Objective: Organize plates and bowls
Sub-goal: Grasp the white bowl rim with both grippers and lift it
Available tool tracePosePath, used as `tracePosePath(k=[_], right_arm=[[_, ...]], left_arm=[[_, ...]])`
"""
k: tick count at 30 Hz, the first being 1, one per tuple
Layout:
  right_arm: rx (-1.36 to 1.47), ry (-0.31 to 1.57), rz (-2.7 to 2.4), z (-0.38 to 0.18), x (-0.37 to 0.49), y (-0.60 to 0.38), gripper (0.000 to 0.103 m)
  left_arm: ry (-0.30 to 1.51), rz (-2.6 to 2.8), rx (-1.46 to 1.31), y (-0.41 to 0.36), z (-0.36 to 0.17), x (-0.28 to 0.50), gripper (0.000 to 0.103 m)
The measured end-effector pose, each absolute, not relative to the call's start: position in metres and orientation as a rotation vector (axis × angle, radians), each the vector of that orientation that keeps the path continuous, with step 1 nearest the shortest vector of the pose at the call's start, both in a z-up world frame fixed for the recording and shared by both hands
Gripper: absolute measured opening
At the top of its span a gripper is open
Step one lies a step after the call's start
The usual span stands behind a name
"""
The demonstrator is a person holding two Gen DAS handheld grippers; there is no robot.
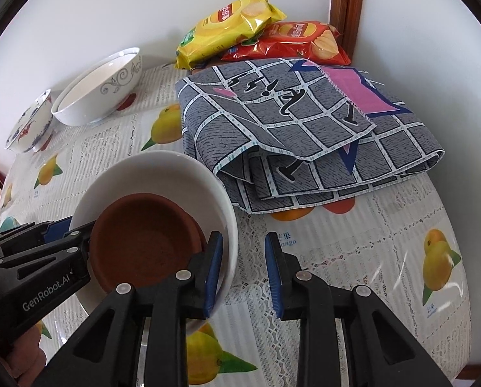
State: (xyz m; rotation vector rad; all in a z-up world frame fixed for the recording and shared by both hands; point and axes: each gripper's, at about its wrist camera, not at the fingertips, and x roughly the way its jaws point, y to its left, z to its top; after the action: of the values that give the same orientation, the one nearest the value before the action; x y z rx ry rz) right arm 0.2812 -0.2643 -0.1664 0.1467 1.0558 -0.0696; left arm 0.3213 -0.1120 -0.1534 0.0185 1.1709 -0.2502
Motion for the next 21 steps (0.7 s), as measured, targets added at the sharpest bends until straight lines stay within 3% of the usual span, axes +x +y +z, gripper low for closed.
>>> tracePosePath(k=[12, 18, 21], right_arm=[[0.164, 1.042, -0.046, -0.1692, 0.285, -0.2678, 0.029], [0.196, 1.026, -0.018, -0.1697, 0.2839, -0.2663, 0.015], [0.195, 1.021, -0.009, -0.1694, 0.2829, -0.2649, 0.015]], left_arm=[[1.185, -0.265, -0.016, -0.1105, -0.1577, 0.3242, 0.029], [1.178, -0.279, -0.053, -0.11, -0.1583, 0.3235, 0.024], [1.172, -0.281, -0.066, -0.1102, -0.1584, 0.3222, 0.023]])
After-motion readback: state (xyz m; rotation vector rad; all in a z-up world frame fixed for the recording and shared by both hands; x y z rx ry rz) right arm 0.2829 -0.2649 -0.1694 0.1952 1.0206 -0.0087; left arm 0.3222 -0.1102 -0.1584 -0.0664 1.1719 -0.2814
